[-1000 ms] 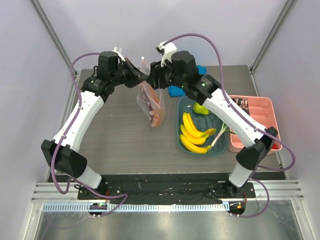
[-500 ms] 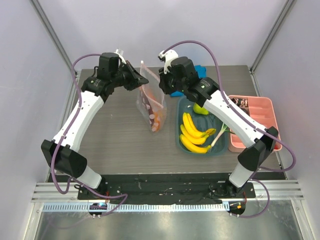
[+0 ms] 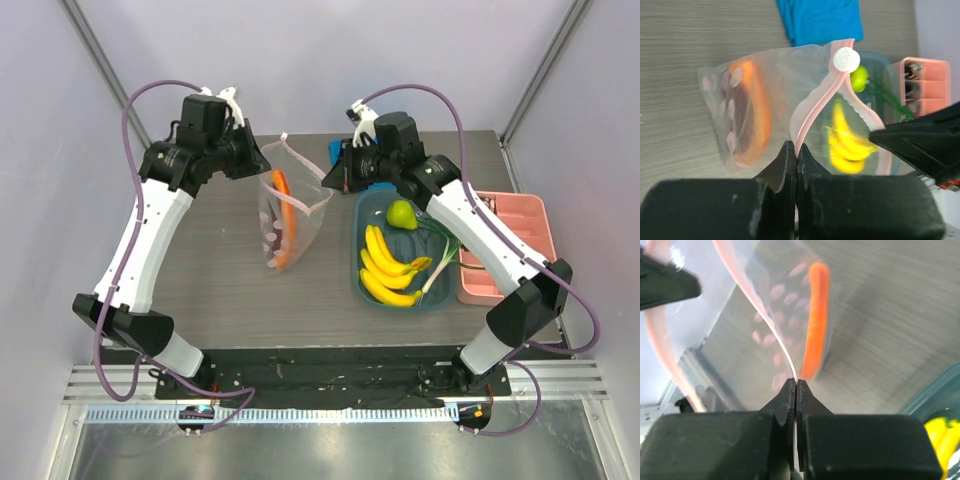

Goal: Place the food in the zip-top bag and seal the zipper
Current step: Adjust the zipper food storage bag at the center of the board, then pick up the fake vegetable from the bin.

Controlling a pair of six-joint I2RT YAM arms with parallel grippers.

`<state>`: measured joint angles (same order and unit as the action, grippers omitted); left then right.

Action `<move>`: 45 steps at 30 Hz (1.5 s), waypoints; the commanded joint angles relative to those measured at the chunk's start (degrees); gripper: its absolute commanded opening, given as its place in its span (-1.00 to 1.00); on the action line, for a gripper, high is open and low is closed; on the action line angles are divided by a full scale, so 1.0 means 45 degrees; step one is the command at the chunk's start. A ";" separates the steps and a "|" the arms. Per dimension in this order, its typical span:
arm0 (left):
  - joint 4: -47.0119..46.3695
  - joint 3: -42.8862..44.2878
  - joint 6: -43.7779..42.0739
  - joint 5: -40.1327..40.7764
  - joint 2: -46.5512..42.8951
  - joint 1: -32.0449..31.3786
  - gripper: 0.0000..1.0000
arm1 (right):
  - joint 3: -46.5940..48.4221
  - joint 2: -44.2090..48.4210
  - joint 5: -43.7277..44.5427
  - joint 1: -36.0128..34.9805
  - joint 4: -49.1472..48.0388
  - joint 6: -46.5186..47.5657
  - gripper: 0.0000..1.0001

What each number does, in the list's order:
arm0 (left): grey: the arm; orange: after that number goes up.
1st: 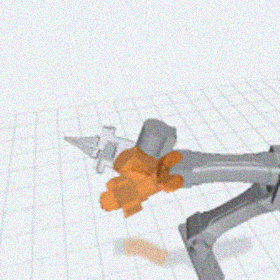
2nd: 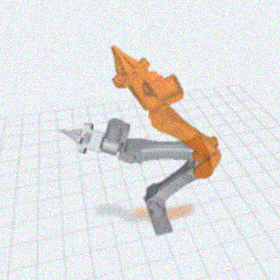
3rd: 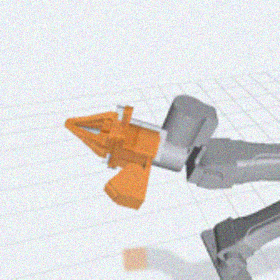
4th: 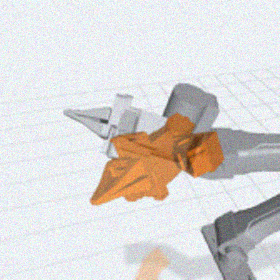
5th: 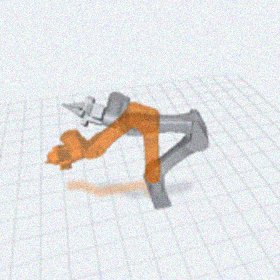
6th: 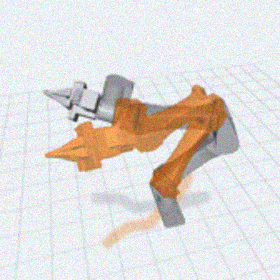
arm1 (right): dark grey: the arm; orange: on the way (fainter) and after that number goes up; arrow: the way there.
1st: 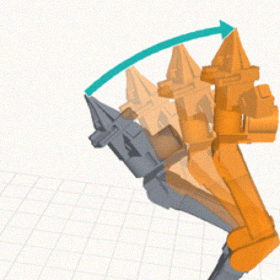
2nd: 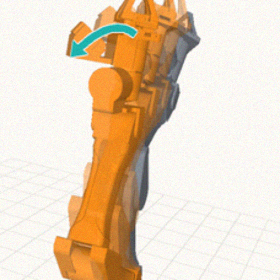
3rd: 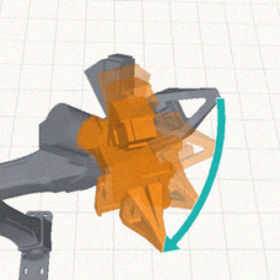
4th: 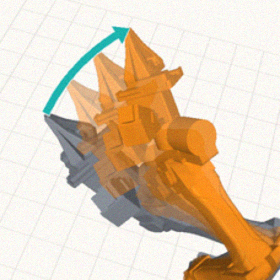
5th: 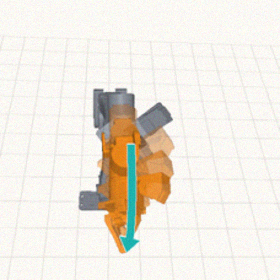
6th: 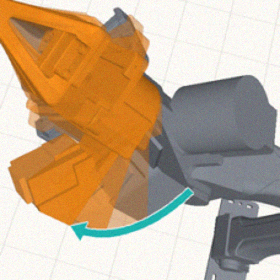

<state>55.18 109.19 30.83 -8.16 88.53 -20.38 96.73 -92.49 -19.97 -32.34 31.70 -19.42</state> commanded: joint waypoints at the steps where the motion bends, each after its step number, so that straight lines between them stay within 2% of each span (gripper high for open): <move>1: 0.1214 -0.0024 -0.1947 0.0778 0.0696 -0.0177 -1.00 | -0.1005 0.0573 -0.0623 -0.0041 -0.0893 -0.0491 -0.98; 5: 0.1332 -0.0222 -0.2553 0.1499 0.1341 -0.0178 -1.00 | -0.1904 0.0416 0.0373 0.0562 -0.0620 0.0232 -0.99; 11: 0.0162 -0.0026 -0.2496 0.1230 0.1381 -0.0178 -1.00 | -0.1847 0.0591 0.0492 0.1151 -0.0053 0.0760 -0.96; 12: 0.0044 0.0071 -0.2457 0.0841 0.1497 -0.0178 -1.00 | -0.1769 0.0650 0.0472 0.1170 0.0024 0.0993 -0.70; 15: 0.0062 0.0462 -0.2164 -0.0037 0.1771 -0.0217 -1.00 | -0.1243 0.0904 0.0550 0.1248 0.0375 0.1463 -0.17; 16: 0.0082 0.0521 -0.1951 -0.0157 0.1868 -0.0256 -1.00 | -0.0932 0.0982 0.0589 0.1384 0.0821 0.1735 0.13; 19: -0.0113 0.0386 -0.1812 -0.0373 0.1928 -0.0334 -0.99 | -0.0462 0.1372 0.0960 0.1890 0.2151 0.2766 0.34; 22: -0.0191 0.0346 -0.1734 -0.0431 0.1928 -0.0392 -1.00 | -0.0479 0.2055 0.0960 0.2651 0.3829 0.4251 0.40; 23: -0.0230 0.0346 -0.1695 -0.0413 0.1928 -0.0431 -1.00 | -0.0576 0.2231 0.1386 0.2848 0.4259 0.5301 0.42; 27: -0.0309 0.0268 -0.1598 -0.0452 0.1889 -0.0510 -1.00 | -0.1473 0.2993 0.2774 0.3357 0.6348 0.7280 0.49; 33: -0.0289 0.0151 -0.1617 -0.0452 0.1889 -0.0666 -1.00 | -0.3153 0.3775 0.4372 0.3747 0.7720 1.0678 0.50; 40: -0.0289 0.0111 -0.1656 -0.0393 0.1811 -0.0705 -1.00 | -0.2962 0.2040 0.6251 0.4645 0.7369 0.9884 0.44; 45: -0.0289 0.0092 -0.1636 -0.0451 0.1811 -0.0705 -1.00 | -0.2161 0.0090 0.6390 0.5135 0.7369 0.9765 0.43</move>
<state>56.01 109.06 23.57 -9.26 97.14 -23.35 82.72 -87.53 5.50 -10.57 65.39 24.10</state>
